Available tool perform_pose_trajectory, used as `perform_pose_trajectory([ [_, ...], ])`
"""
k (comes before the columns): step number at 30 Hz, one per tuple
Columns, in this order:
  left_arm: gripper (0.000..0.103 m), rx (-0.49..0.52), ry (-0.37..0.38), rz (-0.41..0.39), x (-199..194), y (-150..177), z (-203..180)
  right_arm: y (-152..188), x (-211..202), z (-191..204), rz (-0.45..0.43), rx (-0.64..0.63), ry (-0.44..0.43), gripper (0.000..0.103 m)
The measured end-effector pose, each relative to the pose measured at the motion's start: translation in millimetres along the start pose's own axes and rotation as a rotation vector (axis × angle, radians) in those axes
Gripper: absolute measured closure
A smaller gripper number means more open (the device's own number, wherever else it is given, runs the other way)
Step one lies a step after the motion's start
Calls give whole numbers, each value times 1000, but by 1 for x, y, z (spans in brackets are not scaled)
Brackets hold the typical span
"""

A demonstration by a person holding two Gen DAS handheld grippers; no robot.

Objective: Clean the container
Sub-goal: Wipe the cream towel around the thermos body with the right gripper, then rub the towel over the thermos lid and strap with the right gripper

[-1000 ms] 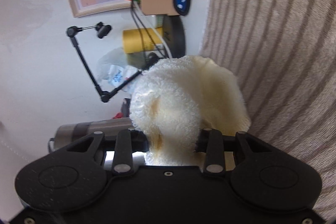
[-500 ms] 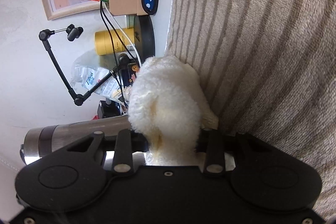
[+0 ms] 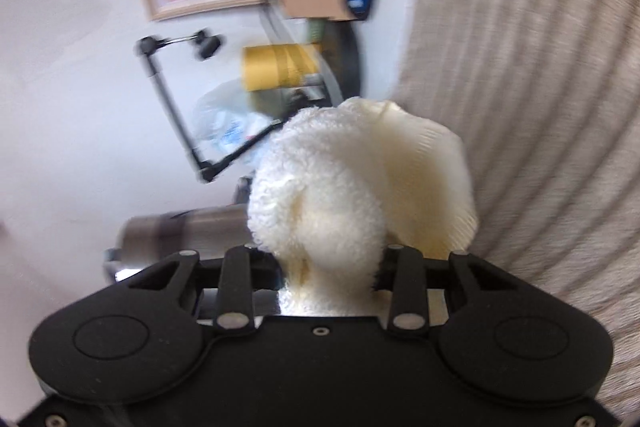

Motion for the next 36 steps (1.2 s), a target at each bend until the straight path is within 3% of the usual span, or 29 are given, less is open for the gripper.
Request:
perform_pose_trajectory([
  [3, 21, 39, 75, -21, 0, 2, 6, 1, 5, 21, 22, -34, -63, 69],
  [9, 21, 43, 71, -33, -3, 5, -1, 2, 10, 59, 28, -95, -148, 69],
  [19, 21, 32, 49, -37, -7, 8, -1, 9, 8, 95, 48, -179, -179, 69],
  [25, 21, 27, 46, -41, -6, 8, 1, 6, 3, 72, -2, -96, -200, 70],
  [36, 21, 31, 47, -38, -5, 7, 1, 1, 1, 36, 6, -55, -104, 70],
])
Point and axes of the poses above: each gripper's, at about its wrist camera, not at the fingertips, and x roughly the way its jaws point, z to its left, y to its underside, the point moved 3 cm from there along x, roughly the way its jaws point, and after that the axes turned 13 degrees about -y, right-handed, at the moved point
